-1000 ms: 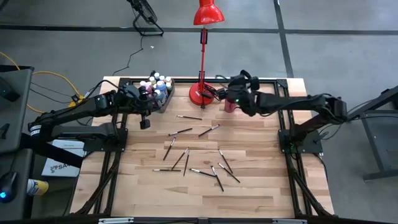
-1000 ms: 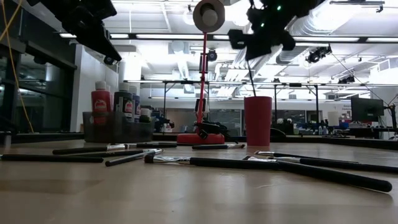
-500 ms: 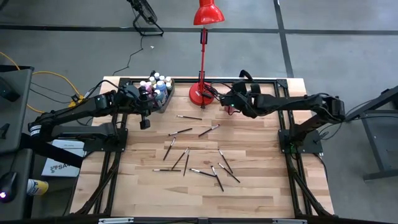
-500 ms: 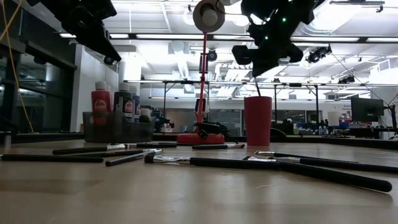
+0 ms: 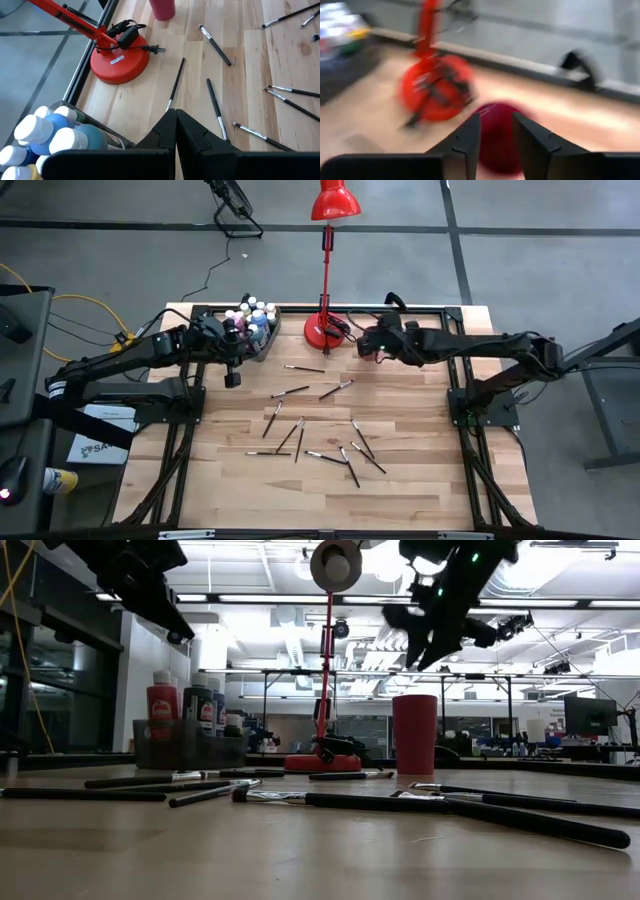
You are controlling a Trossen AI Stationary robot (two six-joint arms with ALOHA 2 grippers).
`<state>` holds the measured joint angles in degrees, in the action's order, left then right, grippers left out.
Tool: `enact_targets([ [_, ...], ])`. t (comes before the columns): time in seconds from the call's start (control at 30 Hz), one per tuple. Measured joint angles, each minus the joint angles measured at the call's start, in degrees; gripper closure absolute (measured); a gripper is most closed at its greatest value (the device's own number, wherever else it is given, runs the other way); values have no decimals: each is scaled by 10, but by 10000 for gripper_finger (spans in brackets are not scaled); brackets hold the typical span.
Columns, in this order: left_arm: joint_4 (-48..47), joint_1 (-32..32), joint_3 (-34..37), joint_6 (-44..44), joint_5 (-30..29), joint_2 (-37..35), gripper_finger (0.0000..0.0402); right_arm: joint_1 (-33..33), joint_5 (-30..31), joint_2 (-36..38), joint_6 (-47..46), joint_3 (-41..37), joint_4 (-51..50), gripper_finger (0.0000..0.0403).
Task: Pick & Place Paint Supplies
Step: Put the paint brush into the cup
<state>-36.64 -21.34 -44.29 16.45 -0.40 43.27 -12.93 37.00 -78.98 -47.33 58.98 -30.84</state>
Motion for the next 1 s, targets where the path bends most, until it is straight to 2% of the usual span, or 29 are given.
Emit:
enact_targets([
  [0.2, 0, 0, 0, 4, 0, 0, 402, 3, -197, 41, -61, 0, -8, 280],
  [0.33, 0, 0, 0, 18, 0, 0, 402, 11, -324, 45, -151, 0, -33, 288],
  [0.43, 0, 0, 0, 32, 0, 0, 402, 37, -378, 37, -182, 0, -38, 292],
  [0.53, 0, 0, 0, 46, 0, 0, 402, 73, -383, 35, -185, 0, -34, 293],
  [0.77, -33, 0, 0, 86, 11, 0, 402, 165, -318, 32, -188, 0, 60, 299],
  [1.0, -39, 0, 0, 90, 11, 0, 402, 209, -286, 32, -190, 0, 165, 320],
])
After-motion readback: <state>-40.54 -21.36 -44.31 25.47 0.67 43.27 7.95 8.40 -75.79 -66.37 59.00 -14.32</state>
